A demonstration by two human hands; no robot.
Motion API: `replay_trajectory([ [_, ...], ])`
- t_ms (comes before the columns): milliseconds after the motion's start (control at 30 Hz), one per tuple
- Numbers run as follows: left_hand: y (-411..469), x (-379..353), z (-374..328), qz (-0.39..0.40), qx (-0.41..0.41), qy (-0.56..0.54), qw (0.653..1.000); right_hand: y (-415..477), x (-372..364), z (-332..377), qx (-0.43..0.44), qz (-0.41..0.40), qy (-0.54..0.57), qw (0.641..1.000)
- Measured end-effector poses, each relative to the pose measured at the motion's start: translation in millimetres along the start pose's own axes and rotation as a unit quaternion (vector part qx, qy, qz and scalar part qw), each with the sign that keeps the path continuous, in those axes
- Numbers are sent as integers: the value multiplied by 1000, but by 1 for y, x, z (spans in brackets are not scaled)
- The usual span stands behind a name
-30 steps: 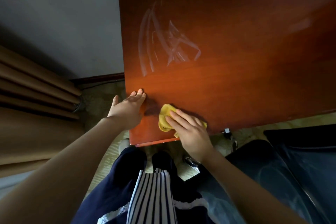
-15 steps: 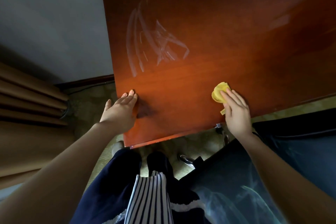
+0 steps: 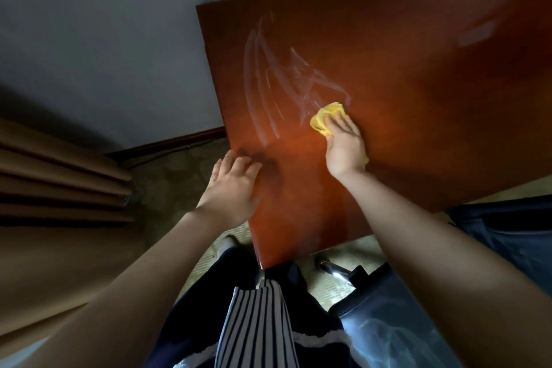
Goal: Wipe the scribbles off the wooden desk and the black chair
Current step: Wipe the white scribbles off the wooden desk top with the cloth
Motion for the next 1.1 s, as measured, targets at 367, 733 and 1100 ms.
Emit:
replay_trajectory([
  [367,49,6,37,98,62,58,992,-59,-39,109,284,38,30,958],
  [733,52,-6,33,75,48,127,988,-27,-23,69,474,187,18,860],
  [1100,51,7,16,99,172,39,979,108,-51,96,467,151,55,869],
])
Point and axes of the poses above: each hand's wrist, its own y-axis towards the middle knuckle, its own x-axis out of the back of the hand, z = x × y, the point moved 3 cm from there along y, towards the middle knuckle, and after that the axes turned 14 degrees about x, right-handed, at the moved point
